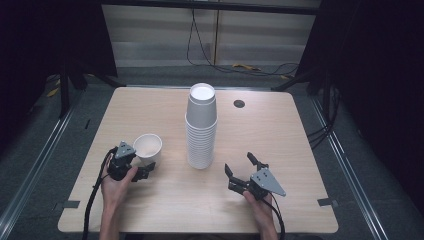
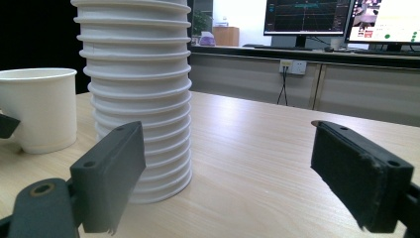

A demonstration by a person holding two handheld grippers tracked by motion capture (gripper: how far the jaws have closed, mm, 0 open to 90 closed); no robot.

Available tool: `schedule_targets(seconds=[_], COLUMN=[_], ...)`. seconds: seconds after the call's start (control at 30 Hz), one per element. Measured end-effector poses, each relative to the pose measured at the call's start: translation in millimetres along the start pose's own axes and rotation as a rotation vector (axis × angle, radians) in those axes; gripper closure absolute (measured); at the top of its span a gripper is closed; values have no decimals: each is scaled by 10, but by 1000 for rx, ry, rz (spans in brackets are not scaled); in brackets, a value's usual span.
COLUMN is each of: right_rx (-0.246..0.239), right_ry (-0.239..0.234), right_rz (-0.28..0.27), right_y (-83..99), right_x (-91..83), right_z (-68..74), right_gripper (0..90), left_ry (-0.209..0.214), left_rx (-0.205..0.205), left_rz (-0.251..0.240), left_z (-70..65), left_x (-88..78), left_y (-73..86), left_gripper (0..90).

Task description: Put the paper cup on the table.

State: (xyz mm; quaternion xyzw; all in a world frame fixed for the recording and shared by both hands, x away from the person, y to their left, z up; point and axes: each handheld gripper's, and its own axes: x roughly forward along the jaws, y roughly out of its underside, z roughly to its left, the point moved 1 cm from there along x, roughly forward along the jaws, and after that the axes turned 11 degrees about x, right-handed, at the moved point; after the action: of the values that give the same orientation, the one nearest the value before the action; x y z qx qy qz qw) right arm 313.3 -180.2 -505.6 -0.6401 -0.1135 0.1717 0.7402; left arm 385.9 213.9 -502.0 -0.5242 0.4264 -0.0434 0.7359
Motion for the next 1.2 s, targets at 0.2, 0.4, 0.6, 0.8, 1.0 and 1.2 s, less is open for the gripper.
schedule_targets(seconds=[0.2,0.4,0.6,0.8,1.0,1.2], right_rx=[2,2,1,-1,-2,-6], right_ry=[1,0,1,-2,-5,-10], right_rz=[-1,-2,-4,-4,-5,-3], right_y=[1,1,1,1,1,2], right_x=[-1,-1,-3,-3,-7,-19], right_z=[2,2,1,2,0,10], right_gripper=[132,131,131,130,130,129], left_ry=[-9,-7,25,52,99,97], left_rx=[-2,-3,2,4,5,-15], left_rz=[-63,-69,-102,-153,-232,-285], left_z=[-116,-257,-426,-571,-770,-961], left_x=[-110,-158,-133,-152,-151,-92], left_y=[34,104,138,133,82,29], left_gripper=[156,157,157,157,157,160])
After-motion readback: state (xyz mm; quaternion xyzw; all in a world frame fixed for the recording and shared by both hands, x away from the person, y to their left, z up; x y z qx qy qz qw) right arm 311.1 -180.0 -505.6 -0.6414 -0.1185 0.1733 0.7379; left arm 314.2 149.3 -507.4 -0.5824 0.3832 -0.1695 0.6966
